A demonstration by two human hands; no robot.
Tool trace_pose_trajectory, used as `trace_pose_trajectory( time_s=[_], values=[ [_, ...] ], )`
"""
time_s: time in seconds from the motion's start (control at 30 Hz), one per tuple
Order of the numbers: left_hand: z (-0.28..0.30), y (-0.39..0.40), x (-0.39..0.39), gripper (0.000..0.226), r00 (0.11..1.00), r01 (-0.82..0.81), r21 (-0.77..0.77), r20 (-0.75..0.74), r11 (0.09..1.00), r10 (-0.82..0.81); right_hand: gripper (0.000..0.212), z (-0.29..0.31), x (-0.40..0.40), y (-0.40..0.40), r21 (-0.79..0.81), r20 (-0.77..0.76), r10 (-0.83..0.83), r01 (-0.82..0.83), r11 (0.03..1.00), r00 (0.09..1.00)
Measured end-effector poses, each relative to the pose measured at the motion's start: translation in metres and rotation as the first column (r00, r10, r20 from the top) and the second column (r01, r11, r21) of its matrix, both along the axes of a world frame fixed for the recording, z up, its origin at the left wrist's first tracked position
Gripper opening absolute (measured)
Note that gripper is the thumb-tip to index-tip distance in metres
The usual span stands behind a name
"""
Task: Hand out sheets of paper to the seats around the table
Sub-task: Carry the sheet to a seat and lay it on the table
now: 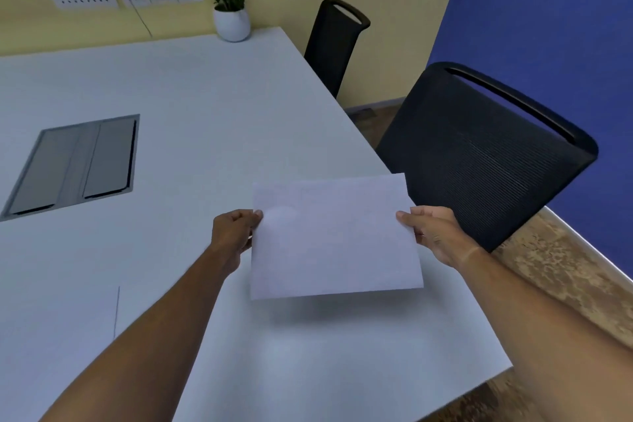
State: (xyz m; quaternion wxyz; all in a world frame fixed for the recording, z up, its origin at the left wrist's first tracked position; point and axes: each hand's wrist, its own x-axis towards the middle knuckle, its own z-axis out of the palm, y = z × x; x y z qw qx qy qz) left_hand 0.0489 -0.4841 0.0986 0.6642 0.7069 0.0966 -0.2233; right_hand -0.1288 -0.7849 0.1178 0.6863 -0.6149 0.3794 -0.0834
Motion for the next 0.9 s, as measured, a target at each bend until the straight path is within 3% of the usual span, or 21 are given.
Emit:
trace_pose_trajectory(
  time_s=[0.1, 0.37, 0.53, 0.67, 0.9],
  values=[
    [-0.020, -0.010, 0.008, 0.013, 0.999, -0.036, 0.043, -0.030, 0.998, 0.037, 0.037, -0.014, 0.019, -0.022, -0.044, -0.052, 0.007, -0.009, 0.999, 0.999],
    [-0.055, -0.056, 0.013, 0.018, 0.982, -0.177, 0.176, -0.032, 0.968, 0.185, 0.009, -0.063, 0.076, -0.076, -0.120, -0.228, 0.064, -0.094, 0.988, 0.971],
    [-0.083, -0.083, 0.030, 0.018, 0.958, -0.263, 0.294, -0.032, 0.919, 0.284, 0.037, -0.104, 0.112, -0.102, -0.217, -0.325, 0.069, -0.146, 0.965, 0.943],
    [-0.101, -0.097, 0.042, 0.019, 0.948, -0.296, 0.390, 0.008, 0.872, 0.319, 0.011, -0.124, 0.139, -0.110, -0.269, -0.370, 0.032, -0.140, 0.953, 0.929],
    [-0.116, -0.106, 0.054, 0.008, 0.948, -0.291, 0.508, 0.041, 0.811, 0.315, 0.015, -0.142, 0.167, -0.112, -0.325, -0.446, 0.013, -0.176, 0.929, 0.895]
  ],
)
